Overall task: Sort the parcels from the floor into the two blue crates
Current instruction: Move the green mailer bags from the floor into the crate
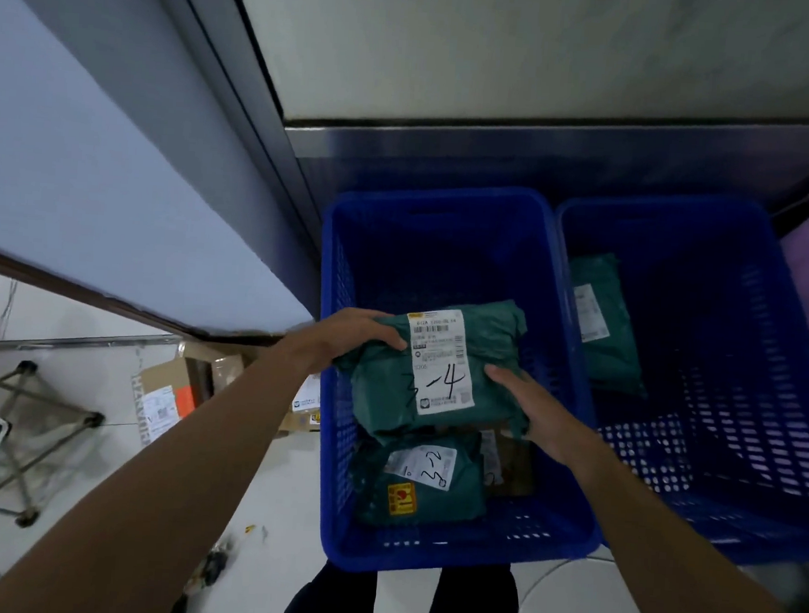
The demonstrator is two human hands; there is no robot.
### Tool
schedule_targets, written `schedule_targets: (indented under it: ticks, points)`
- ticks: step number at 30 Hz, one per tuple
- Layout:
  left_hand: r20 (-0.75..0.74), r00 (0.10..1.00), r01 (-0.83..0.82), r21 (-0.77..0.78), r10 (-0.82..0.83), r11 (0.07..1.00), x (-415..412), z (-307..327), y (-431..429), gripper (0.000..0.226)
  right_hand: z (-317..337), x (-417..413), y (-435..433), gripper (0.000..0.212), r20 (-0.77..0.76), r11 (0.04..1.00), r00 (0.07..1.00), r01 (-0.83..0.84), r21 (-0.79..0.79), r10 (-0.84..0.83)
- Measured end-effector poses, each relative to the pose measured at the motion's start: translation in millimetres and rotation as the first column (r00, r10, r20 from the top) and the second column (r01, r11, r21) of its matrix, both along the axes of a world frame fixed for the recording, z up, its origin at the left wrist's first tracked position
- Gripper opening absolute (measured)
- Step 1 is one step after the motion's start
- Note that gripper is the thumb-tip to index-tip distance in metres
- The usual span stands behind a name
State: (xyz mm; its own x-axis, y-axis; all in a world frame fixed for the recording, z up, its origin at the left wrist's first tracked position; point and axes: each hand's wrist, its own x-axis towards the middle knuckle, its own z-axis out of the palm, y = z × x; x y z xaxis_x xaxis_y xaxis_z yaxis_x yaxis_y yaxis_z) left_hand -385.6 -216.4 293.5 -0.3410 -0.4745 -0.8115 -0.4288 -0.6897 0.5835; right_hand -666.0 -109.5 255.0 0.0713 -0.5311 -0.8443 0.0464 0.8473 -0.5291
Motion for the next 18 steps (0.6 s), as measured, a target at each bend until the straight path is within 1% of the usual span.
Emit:
schedule_targets:
  ticks: [2,3,6,7,10,12,13,15,16,18]
  points:
    - [0.059,0.998,0.024,-0.057,-0.021,0.998,-8,-11,-8,0.050,-14,0,-7,0.082,-0.063,1.000,0.998,0.017,-0.001,-0.017]
    - [0.090,0.995,0.049,-0.085,-0.042,0.995,-12,-17,-11,0.048,-22,1,-11,0.080,-0.074,0.999,0.996,0.045,-0.008,-0.046]
    - [0.167,0.967,0.215,-0.142,-0.191,0.966,-19,-37,-16,0.045,-45,14,-20,0.052,-0.112,0.998,0.991,0.065,-0.024,-0.067]
    - [0.198,0.953,0.259,-0.146,-0.228,0.955,-19,-47,-16,0.048,-52,19,-21,0.049,-0.126,0.998,0.990,0.057,-0.027,-0.060]
    - [0.252,0.928,0.313,-0.126,-0.275,0.941,-17,-76,-11,0.053,-75,27,-11,0.058,-0.160,0.998,0.985,0.060,-0.024,-0.063]
    - [0.304,0.899,0.363,-0.109,-0.316,0.926,-16,-97,-1,0.065,-83,33,1,0.051,-0.165,0.997,0.983,0.073,-0.033,-0.077]
    - [0.345,0.875,0.398,-0.113,-0.340,0.910,-15,-109,5,0.067,-85,36,8,0.046,-0.175,0.997,0.982,0.068,-0.035,-0.073]
    - [0.435,0.801,0.511,-0.135,-0.412,0.849,-11,-135,22,0.059,-95,43,24,0.032,-0.217,1.000,0.976,-0.017,-0.010,0.014]
    - [0.482,0.745,0.582,-0.133,-0.461,0.802,-10,-149,31,0.055,-101,46,32,0.028,-0.232,0.996,0.968,-0.088,0.025,0.092]
    - [0.565,0.609,0.713,-0.082,-0.556,0.697,-12,-173,53,0.060,-112,52,48,0.026,-0.245,0.970,0.940,-0.220,0.102,0.239]
